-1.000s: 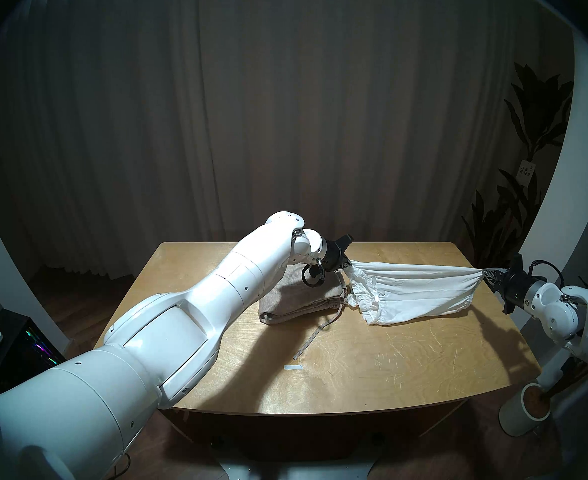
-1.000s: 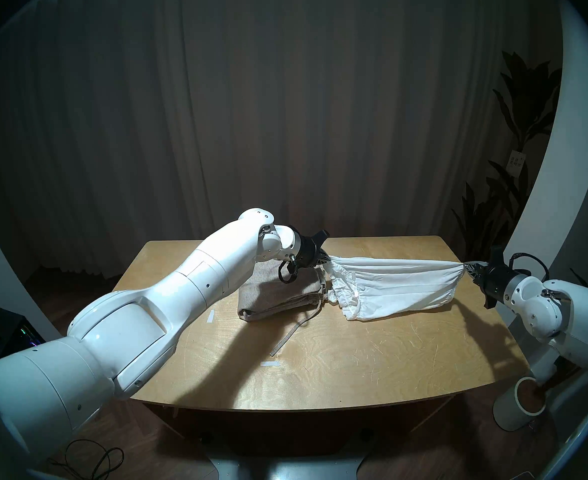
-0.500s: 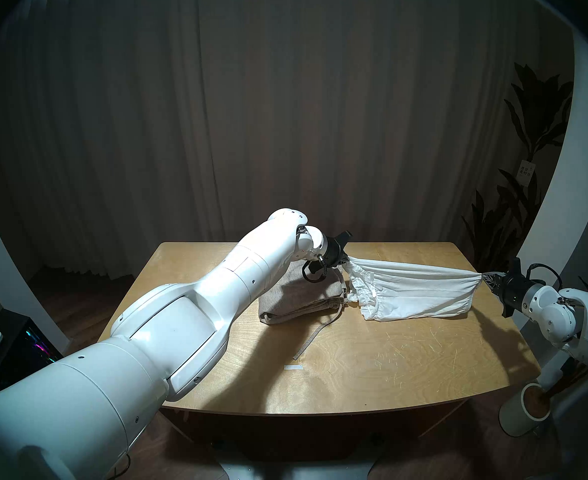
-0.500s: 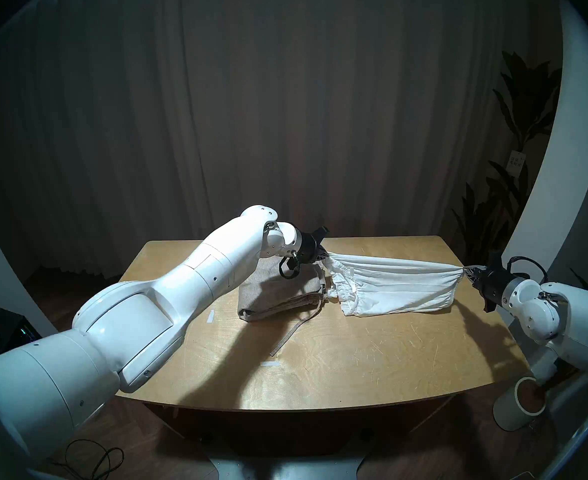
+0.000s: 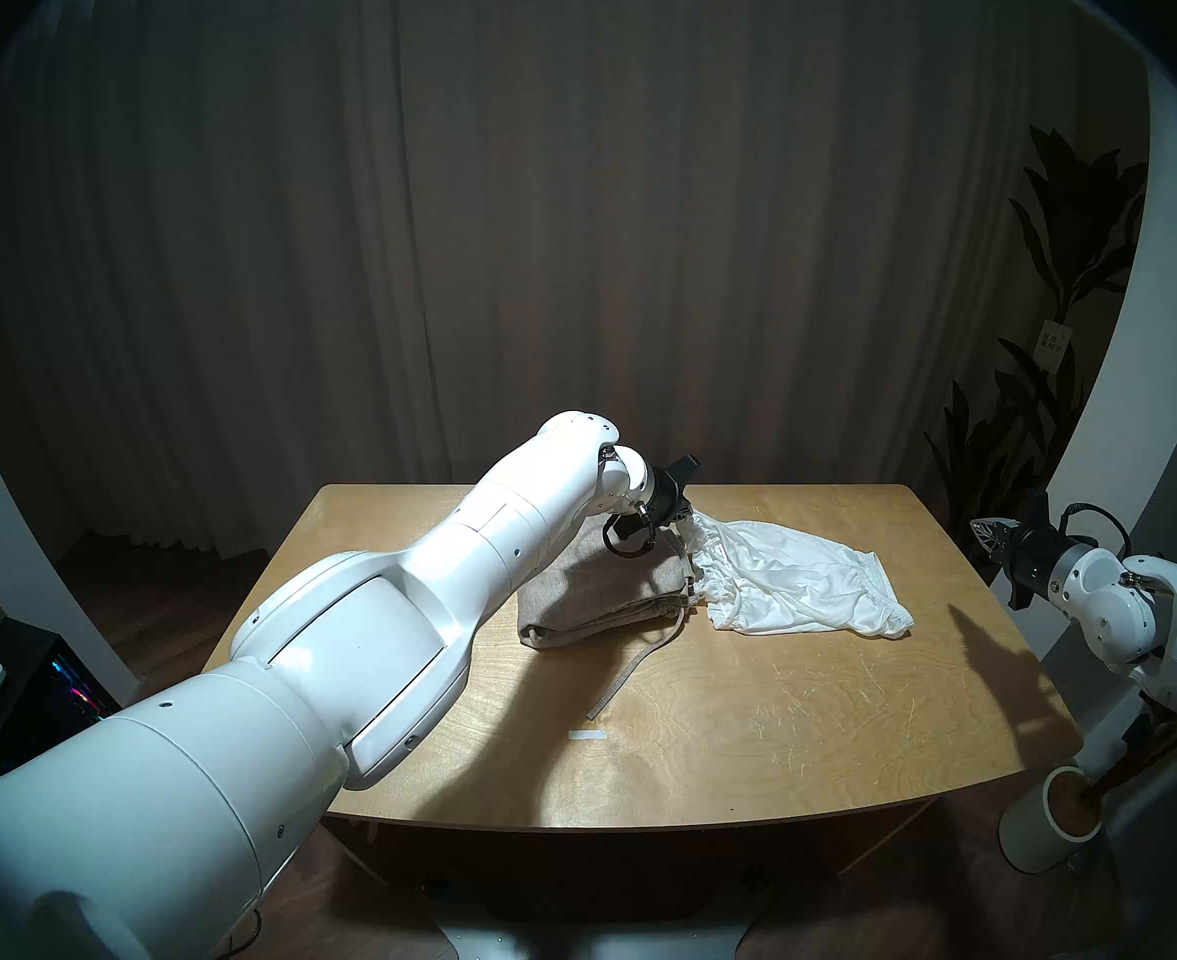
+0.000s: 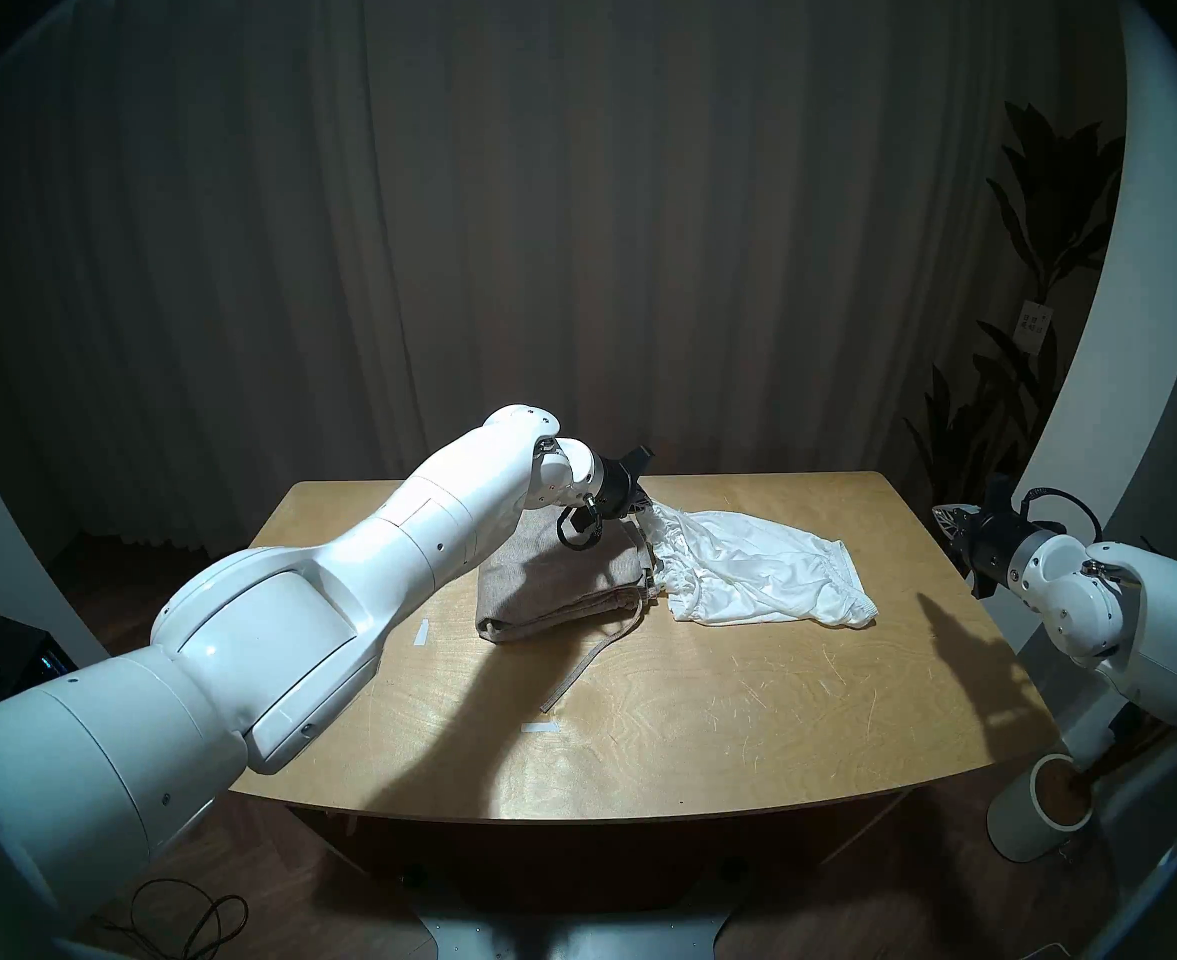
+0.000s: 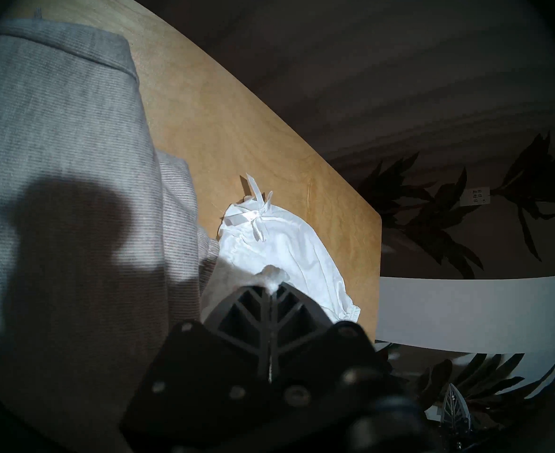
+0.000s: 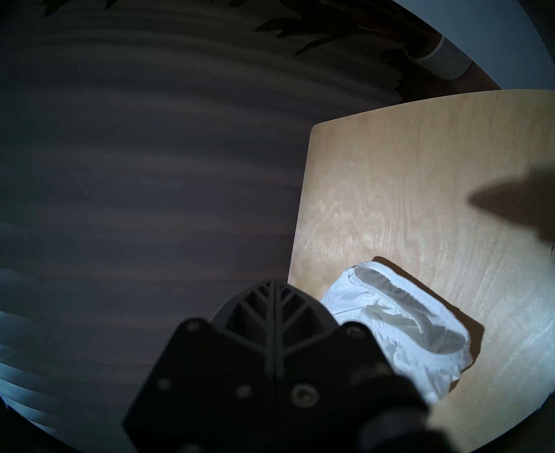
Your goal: Fold pants twice and stack them
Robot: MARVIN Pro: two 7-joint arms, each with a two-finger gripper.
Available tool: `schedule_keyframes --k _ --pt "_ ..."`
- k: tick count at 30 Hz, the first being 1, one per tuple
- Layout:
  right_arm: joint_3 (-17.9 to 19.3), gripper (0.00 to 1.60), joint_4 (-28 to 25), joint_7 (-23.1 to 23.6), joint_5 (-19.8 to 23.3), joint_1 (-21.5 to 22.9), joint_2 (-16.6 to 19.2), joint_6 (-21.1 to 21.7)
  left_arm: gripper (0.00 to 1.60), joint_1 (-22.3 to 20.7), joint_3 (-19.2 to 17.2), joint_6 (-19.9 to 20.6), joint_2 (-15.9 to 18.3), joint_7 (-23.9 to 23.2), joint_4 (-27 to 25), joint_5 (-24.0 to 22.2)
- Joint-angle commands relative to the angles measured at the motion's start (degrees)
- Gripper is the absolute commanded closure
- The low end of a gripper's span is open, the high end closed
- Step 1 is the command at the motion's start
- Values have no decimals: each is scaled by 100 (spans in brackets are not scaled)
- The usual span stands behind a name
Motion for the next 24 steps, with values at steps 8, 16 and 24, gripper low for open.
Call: schedule_keyframes --k 8,16,24 --pt "-205 160 -492 26 -8 506 -168 -40 160 -292 12 -236 -375 -161 279 178" --pt "-577 60 -795 116 -8 663 -582 -113 160 -361 43 -331 -489 -260 480 313" --pt "-964 0 -748 115 -50 1227 -1119 -326 160 -367 154 -357 -610 -442 681 481"
